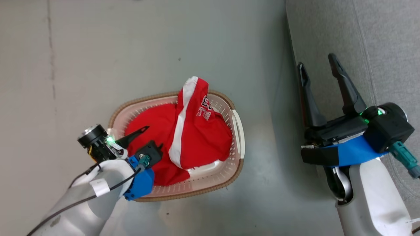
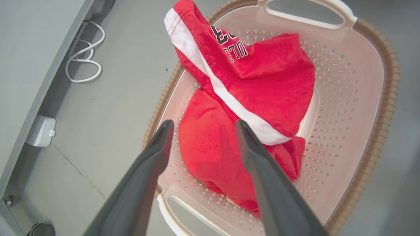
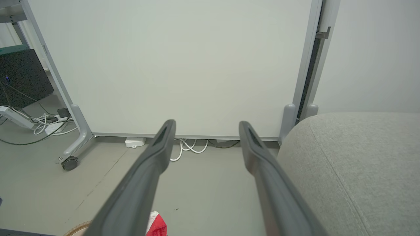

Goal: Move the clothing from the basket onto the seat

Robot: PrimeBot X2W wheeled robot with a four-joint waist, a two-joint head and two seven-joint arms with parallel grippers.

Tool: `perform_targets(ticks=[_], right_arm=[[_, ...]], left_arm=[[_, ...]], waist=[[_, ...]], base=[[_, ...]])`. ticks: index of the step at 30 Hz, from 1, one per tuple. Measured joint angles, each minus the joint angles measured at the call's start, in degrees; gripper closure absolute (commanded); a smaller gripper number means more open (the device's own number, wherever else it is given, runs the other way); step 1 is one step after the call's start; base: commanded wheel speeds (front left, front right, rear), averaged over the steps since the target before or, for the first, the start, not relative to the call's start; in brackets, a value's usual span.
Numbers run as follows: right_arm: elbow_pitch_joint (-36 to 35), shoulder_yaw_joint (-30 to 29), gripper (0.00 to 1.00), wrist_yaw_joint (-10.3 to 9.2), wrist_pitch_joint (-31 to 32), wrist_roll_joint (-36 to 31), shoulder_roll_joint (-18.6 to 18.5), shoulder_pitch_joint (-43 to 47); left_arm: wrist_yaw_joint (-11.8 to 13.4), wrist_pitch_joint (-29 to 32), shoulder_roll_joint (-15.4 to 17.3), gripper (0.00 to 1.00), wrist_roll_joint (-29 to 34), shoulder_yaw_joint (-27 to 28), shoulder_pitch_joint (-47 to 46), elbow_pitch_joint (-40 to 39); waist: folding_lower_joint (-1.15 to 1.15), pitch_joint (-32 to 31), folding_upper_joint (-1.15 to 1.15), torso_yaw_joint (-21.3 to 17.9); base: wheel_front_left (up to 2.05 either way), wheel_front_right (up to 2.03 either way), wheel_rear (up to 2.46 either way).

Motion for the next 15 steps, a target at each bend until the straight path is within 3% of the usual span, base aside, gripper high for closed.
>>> perform_targets(ticks=[8, 15], right_arm=[[-2.2, -0.4, 0.00, 0.01, 0.0, 0.0, 0.0, -2.9], [-4.2, -0.2, 0.00, 0.01, 0.0, 0.0, 0.0, -4.8]], left_arm=[[0.0, 3.8, -1.5, 0.00, -0.9, -11.1, -8.2, 11.9], [0.0, 5.9, -1.3, 0.00, -2.3, -17.4, -12.6, 13.9]], waist=[[0.00, 8.6, 0.00, -2.0], [0.00, 14.6, 0.00, -3.3]], base=[[0.00, 0.00, 0.00], [0.00, 0.00, 0.00]])
